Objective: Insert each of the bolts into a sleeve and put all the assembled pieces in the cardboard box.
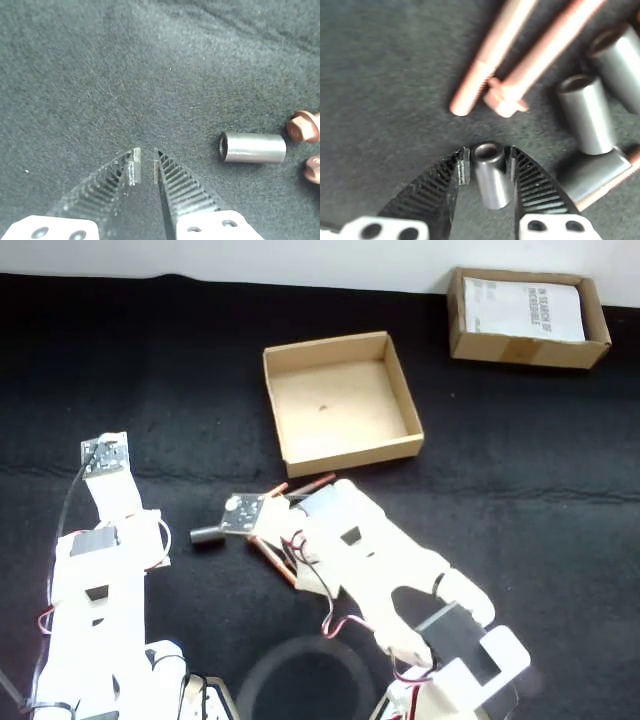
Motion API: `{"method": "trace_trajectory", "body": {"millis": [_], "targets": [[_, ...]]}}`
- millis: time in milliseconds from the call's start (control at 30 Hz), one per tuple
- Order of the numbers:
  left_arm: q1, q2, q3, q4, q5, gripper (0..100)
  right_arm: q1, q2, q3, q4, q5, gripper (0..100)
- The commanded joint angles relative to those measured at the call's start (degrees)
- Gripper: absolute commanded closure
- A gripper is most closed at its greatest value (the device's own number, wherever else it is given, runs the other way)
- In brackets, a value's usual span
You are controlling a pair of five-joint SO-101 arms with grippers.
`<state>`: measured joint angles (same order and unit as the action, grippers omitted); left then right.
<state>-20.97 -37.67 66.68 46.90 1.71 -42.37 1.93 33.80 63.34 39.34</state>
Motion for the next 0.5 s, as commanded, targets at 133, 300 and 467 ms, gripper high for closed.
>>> {"method": "trace_trajectory", "body": {"millis": [133,300,467], "targets": [[-0.5,-0.7,-0.1,-0.6,-0.4,93,5.9,4.4,-2.5,-1.5,0.9,86.8],[-0.5,-0.7,-0.1,-0.7,-0.4,93,8.3,7.4,-2.5,-3.3,0.4,86.9],[-0.5,-0.7,-0.1,-0.7,-0.4,93,8.3,8.0,-2.5,-3.3,0.4,99.2]]}}
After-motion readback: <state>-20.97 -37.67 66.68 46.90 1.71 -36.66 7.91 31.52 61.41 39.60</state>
